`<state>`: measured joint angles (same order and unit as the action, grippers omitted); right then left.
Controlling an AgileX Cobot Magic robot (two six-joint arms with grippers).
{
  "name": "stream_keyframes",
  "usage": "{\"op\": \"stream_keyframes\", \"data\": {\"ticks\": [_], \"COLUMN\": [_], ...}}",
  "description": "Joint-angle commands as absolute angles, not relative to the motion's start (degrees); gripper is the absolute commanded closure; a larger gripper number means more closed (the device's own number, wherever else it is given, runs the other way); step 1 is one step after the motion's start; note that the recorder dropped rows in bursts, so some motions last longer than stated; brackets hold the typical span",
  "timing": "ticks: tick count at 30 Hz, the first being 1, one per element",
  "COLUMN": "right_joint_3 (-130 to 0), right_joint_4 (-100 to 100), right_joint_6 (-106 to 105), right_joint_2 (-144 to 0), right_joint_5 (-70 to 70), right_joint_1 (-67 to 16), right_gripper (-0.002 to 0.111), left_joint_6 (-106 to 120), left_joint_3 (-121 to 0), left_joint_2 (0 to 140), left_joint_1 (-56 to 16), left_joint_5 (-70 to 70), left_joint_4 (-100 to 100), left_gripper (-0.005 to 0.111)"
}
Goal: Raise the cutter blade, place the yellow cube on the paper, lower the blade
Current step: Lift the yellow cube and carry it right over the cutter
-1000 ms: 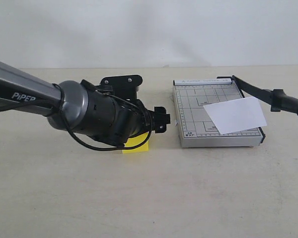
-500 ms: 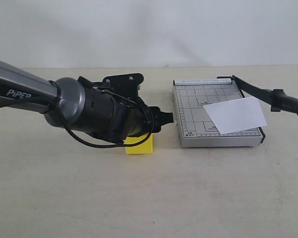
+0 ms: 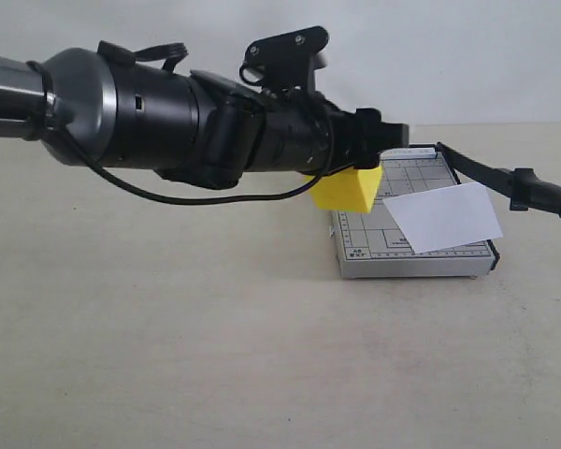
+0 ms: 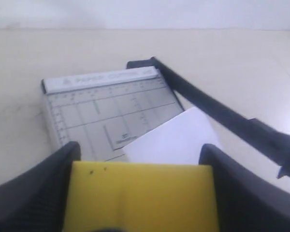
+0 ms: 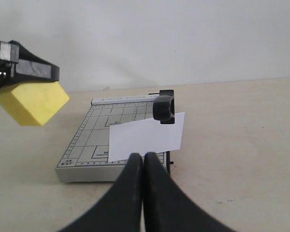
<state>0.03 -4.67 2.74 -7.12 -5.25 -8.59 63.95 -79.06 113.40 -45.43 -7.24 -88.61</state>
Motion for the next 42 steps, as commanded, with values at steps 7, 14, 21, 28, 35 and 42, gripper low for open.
{"op": "stream_keyframes", "data": {"ticks": [7,14,21,28,35,42], "right_joint_3": [0.0,0.0,0.0,0.0,0.0,0.0], "right_joint_4": [-4.23,-4.23,-4.23,-4.23,-4.23,-4.23], "right_joint_6": [2.62,2.62,2.62,2.62,2.62,2.62], "right_joint_2": [-7.06,-7.06,-7.06,-7.06,-7.06,-7.06], "right_joint_5": [-5.0,-5.0,-5.0,-5.0,-5.0,-5.0], "right_joint_1": [-8.55,-8.55,-8.55,-8.55,-8.55,-8.55], "right_gripper": [0.108,0.108,0.108,0.108,0.108,0.108], "left_joint_6": [67.57,66.36,64.27,64.27,64.27,64.27], "left_joint_3": [-89.84,-95.51,-101.63,-105.18,-105.36,-105.36], "left_joint_2": [119.23,126.52,131.7,135.03,136.34,137.11], "left_joint_1": [-46.69,-46.69,-47.15,-47.29,-47.29,-47.29], "left_joint_5": [-3.94,0.0,1.48,1.33,1.33,0.67], "left_joint_4": [-87.33,-87.58,-87.58,-87.58,-87.58,-87.58], "left_gripper": [0.102,0.102,0.102,0.102,0.102,0.102]}}
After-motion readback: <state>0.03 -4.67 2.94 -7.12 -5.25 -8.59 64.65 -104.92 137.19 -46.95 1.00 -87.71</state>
